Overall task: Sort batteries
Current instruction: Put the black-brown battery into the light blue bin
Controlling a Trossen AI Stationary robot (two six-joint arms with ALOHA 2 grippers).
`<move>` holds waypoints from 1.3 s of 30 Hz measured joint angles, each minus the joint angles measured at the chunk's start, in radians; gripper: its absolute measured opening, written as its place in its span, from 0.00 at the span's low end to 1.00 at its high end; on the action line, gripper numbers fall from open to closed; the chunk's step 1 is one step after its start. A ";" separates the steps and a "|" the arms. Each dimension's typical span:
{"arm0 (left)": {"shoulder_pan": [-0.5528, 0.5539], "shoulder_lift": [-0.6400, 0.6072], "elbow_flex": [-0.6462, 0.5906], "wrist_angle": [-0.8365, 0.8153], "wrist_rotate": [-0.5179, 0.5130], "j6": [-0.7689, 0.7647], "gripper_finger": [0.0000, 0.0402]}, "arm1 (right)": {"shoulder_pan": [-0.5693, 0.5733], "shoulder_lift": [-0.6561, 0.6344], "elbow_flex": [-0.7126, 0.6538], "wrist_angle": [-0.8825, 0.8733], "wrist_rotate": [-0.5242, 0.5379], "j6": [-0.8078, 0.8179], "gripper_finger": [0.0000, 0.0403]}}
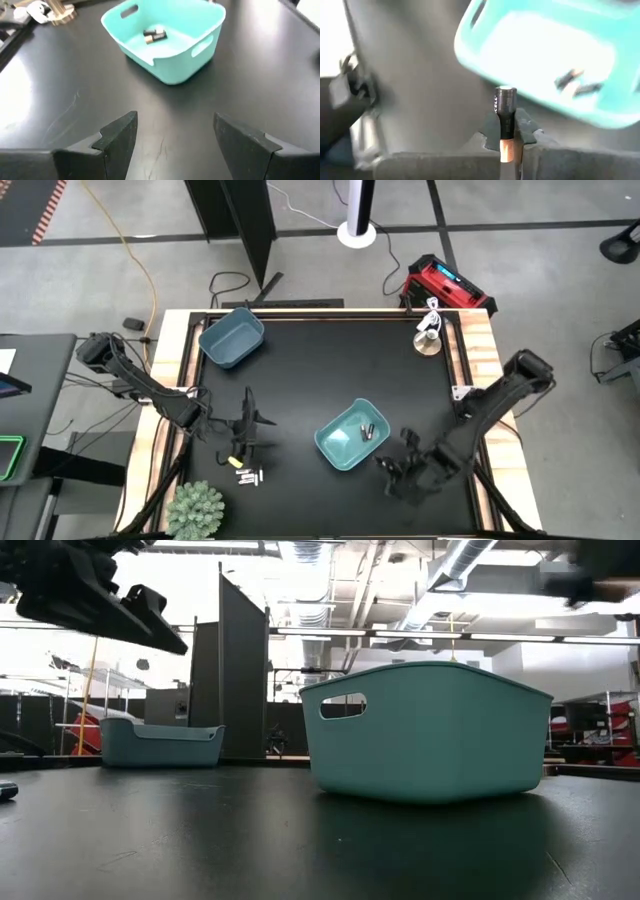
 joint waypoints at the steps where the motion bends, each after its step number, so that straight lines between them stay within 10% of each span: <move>1: 0.004 0.000 0.000 0.012 0.000 0.003 0.64 | -0.023 -0.013 0.000 0.005 0.012 -0.041 0.03; 11: 0.030 0.000 0.000 0.046 0.000 0.014 0.64 | -0.256 -0.008 0.000 0.023 -0.064 -0.351 0.13; 22: 0.030 0.000 0.000 0.041 0.001 0.015 0.64 | -0.314 0.074 0.000 -0.010 -0.116 -0.368 0.57; 39: 0.029 0.000 0.000 0.032 0.002 0.006 0.64 | 0.000 -0.141 0.002 -0.333 0.008 -0.119 0.66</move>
